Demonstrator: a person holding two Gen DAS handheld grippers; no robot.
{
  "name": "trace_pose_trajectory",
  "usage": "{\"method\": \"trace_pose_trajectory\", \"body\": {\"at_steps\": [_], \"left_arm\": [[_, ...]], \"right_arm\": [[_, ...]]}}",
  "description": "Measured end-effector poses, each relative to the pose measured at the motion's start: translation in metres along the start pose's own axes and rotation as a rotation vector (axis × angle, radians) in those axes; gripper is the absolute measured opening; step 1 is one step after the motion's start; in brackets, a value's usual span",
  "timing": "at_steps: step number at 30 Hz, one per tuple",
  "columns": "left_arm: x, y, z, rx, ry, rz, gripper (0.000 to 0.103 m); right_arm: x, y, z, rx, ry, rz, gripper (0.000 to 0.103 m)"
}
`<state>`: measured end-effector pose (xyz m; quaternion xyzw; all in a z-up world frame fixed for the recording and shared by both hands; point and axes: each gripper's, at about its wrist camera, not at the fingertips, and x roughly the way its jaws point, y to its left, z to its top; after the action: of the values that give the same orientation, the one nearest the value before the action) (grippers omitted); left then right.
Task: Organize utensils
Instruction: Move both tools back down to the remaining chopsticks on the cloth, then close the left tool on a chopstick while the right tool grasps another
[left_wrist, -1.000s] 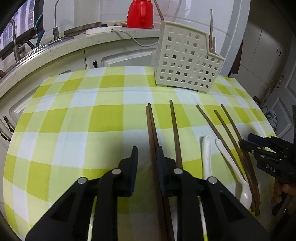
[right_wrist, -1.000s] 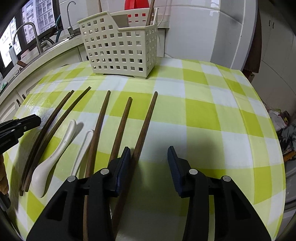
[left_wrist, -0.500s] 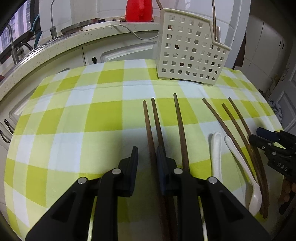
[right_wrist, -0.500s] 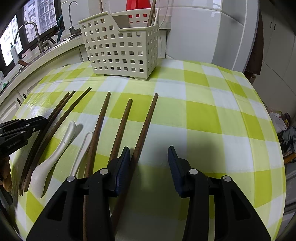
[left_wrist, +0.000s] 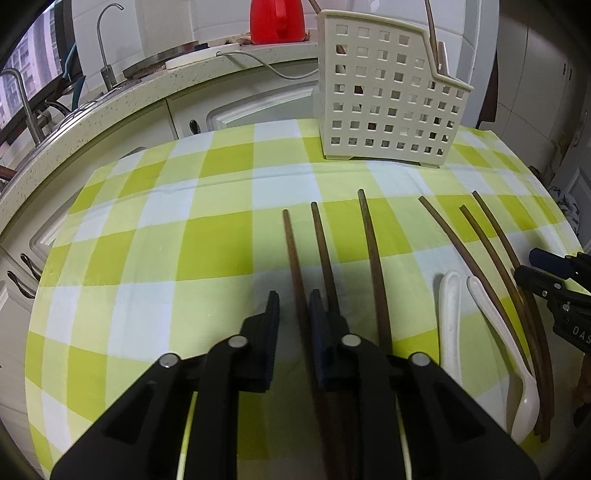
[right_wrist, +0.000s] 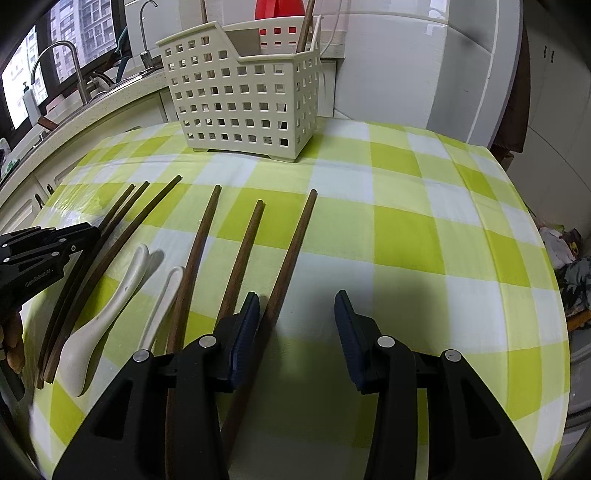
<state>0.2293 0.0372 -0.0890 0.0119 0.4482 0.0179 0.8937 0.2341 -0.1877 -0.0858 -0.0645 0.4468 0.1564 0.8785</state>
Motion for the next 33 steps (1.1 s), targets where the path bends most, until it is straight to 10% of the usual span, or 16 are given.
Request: {"method": "trace_pose_trajectory", "body": {"at_steps": [7,33], "left_arm": [[0.0,0.008,0.002,-0.032,0.013,-0.031,0.007],[-0.099,0.017,0.011,-0.045,-0.175,-0.042,0.006]], "right_arm": [[0.001,-0.001,0.001,0.013,-0.005,0.008,0.009],[-0.089,-0.006,0.015,0.006,-0.152,0.011,0.007]]}}
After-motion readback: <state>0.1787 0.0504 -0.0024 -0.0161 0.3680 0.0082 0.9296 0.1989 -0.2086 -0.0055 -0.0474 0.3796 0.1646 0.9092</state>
